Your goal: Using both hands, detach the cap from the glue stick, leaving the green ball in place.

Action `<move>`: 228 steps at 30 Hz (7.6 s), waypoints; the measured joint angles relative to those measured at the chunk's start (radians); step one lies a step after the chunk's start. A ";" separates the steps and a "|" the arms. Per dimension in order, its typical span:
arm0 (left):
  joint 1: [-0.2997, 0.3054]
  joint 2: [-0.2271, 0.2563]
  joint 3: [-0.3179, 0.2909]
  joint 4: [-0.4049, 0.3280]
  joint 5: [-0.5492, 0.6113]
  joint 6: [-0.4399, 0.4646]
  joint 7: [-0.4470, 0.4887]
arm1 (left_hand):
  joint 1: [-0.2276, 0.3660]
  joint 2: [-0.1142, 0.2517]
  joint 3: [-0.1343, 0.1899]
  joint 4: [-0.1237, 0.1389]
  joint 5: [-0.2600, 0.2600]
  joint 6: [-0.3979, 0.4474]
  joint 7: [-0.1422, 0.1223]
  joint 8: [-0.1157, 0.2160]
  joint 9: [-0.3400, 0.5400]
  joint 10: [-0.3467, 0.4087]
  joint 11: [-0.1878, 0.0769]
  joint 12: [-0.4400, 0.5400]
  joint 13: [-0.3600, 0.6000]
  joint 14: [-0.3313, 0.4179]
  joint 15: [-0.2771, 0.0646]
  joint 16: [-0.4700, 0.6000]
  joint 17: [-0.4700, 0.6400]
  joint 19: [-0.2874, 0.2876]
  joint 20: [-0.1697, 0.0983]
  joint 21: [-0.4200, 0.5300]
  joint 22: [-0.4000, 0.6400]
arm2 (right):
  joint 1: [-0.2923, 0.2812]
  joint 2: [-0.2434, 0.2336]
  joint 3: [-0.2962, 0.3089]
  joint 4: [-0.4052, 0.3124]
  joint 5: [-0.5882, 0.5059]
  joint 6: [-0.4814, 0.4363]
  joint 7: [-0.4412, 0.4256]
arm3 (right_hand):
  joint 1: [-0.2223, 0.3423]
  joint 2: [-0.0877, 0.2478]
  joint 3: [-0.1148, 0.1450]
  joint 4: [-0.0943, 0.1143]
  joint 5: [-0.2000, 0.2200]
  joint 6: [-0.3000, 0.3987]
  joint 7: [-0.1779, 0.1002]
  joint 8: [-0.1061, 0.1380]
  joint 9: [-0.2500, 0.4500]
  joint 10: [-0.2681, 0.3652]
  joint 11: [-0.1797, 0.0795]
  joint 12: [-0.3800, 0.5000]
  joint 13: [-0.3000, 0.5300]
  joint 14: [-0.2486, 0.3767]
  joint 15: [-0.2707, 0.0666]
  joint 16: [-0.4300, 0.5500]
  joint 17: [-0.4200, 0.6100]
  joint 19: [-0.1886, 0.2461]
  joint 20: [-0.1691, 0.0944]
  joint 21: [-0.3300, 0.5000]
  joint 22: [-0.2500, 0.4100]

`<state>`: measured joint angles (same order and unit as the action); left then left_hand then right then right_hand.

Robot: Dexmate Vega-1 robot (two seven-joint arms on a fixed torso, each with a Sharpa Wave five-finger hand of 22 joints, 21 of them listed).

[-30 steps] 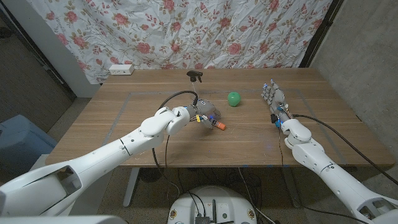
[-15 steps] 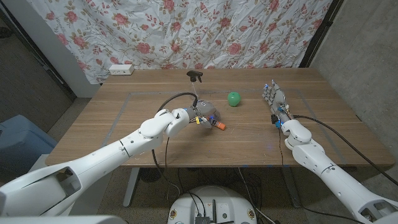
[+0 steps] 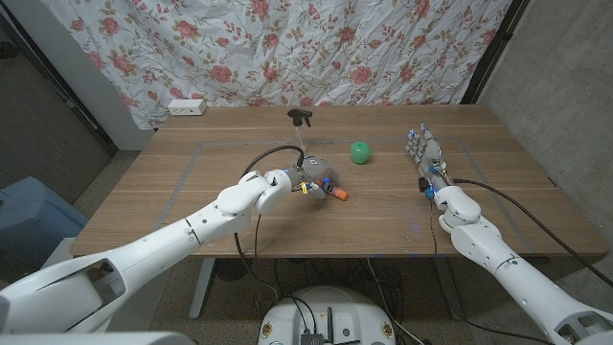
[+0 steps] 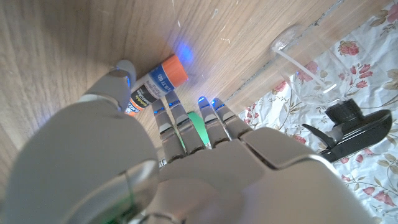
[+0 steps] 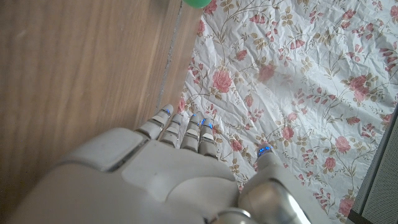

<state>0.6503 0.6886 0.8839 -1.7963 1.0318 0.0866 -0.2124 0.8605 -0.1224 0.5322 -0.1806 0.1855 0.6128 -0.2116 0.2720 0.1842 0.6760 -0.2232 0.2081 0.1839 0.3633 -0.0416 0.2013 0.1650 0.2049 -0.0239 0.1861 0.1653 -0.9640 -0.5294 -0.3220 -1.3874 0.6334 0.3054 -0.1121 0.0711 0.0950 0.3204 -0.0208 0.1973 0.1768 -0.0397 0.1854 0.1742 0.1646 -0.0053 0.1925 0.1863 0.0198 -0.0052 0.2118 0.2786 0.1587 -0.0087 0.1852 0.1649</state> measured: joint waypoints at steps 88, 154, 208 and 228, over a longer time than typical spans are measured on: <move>-0.003 0.001 0.009 0.031 0.023 0.060 0.104 | 0.134 0.074 -0.158 0.017 0.004 0.408 0.010 0.030 0.006 0.400 0.018 0.026 0.015 0.204 -0.013 0.000 0.014 0.071 -0.014 0.000 0.000 | -0.003 0.001 0.004 -0.013 -0.021 0.008 -0.029 | 0.000 0.000 0.000 0.000 0.000 0.023 -0.005 0.003 0.000 0.010 0.000 0.000 0.000 0.004 0.004 0.008 0.000 0.014 0.014 0.000 0.000; 0.079 -0.090 -0.065 -0.118 -0.067 0.377 0.044 | 0.115 0.078 -0.193 0.019 0.011 0.420 0.015 -0.024 0.003 0.401 -0.006 -0.004 0.015 0.164 -0.007 -0.019 0.003 0.071 -0.014 0.000 -0.002 | 0.026 -0.128 -0.070 -0.117 -0.225 0.000 0.044 | 0.010 0.009 0.017 -0.026 0.000 0.043 -0.022 0.003 0.000 0.020 0.002 0.000 0.000 0.007 0.000 0.015 -0.016 0.018 0.010 0.000 0.000; 0.056 -0.136 -0.055 -0.144 -0.340 0.553 0.242 | 0.105 0.086 -0.205 0.023 0.011 0.418 0.017 -0.033 0.008 0.404 -0.002 -0.008 0.018 0.173 -0.012 -0.019 0.003 0.058 -0.008 -0.005 -0.002 | -0.022 -0.394 -0.043 -0.387 -0.592 -0.103 0.048 | 0.256 -0.077 0.082 -0.172 -0.007 -0.090 -0.021 0.012 0.012 0.029 -0.029 0.012 0.021 -0.032 0.040 0.000 -0.051 -0.011 0.086 0.000 0.000; 0.060 -0.179 -0.024 -0.158 -0.391 0.659 0.318 | 0.102 0.090 -0.207 0.021 0.008 0.414 0.021 -0.041 0.009 0.408 -0.005 -0.008 0.018 0.173 -0.012 -0.019 0.003 0.054 -0.012 -0.004 -0.002 | -0.003 -0.471 -0.065 -0.500 -0.705 -0.255 0.102 | 0.375 -0.114 0.115 -0.172 0.000 -0.084 -0.038 0.029 0.019 0.034 -0.034 0.015 0.040 -0.041 0.070 0.000 -0.051 -0.026 0.101 -0.004 0.000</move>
<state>0.7099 0.5098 0.8597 -1.9546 0.6407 0.7458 0.1061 0.9621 -0.0323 0.3256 -0.1594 0.1931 1.0270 -0.1907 0.2310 0.1933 1.0840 -0.2285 0.2005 0.2024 0.5361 -0.0536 0.1819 0.1679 0.2593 -0.0357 0.1816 0.1632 -0.9669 -1.0003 -0.3875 -1.8869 -0.0712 0.0507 -0.0104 0.4463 -0.0192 0.4354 -0.1927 0.1972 0.0927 -0.0774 0.2148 0.1933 0.1985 -0.0393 0.2078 0.2258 -0.0214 0.0649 0.2118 0.2277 0.1330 0.0920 0.1811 0.1649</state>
